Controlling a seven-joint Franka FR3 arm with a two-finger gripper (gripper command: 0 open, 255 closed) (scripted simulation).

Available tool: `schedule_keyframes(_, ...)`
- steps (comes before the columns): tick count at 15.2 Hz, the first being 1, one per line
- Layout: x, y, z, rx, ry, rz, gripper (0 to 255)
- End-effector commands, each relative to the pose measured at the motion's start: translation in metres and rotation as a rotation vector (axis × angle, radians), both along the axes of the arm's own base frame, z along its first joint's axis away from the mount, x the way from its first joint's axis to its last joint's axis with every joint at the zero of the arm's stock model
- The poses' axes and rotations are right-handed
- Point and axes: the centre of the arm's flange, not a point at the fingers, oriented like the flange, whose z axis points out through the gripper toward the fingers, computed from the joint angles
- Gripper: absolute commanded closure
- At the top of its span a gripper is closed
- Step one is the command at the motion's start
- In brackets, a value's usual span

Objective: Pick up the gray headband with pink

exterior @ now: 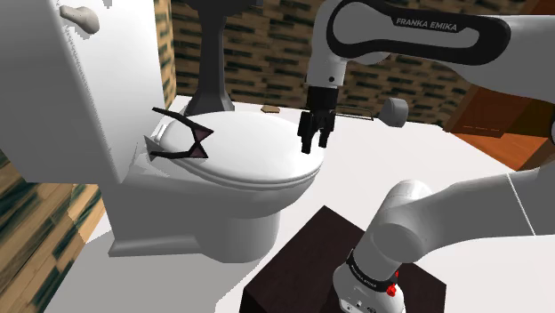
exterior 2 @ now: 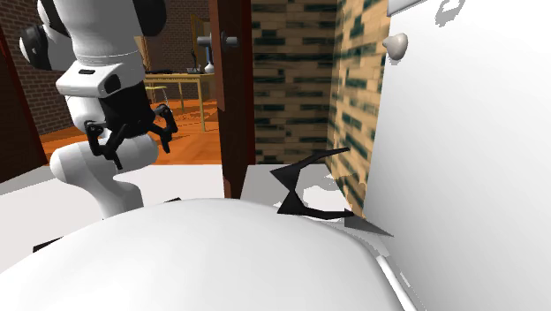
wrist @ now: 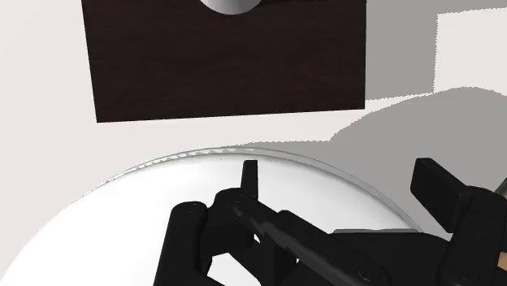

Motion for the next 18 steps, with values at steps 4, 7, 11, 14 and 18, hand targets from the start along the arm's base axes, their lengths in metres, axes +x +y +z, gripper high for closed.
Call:
schedule_keyframes(4, 0.028, 0.017, -0.004, 0.004, -0.064, 0.067, 0)
schedule_keyframes(7, 0.055, 0.036, -0.006, 0.008, -0.128, 0.133, 0)
schedule_keyframes(11, 0.088, 0.063, -0.007, 0.014, -0.214, 0.222, 0)
schedule_keyframes(14, 0.112, 0.086, -0.005, 0.018, -0.278, 0.289, 0)
schedule_keyframes(18, 0.141, 0.119, 0.0, 0.023, -0.364, 0.378, 0)
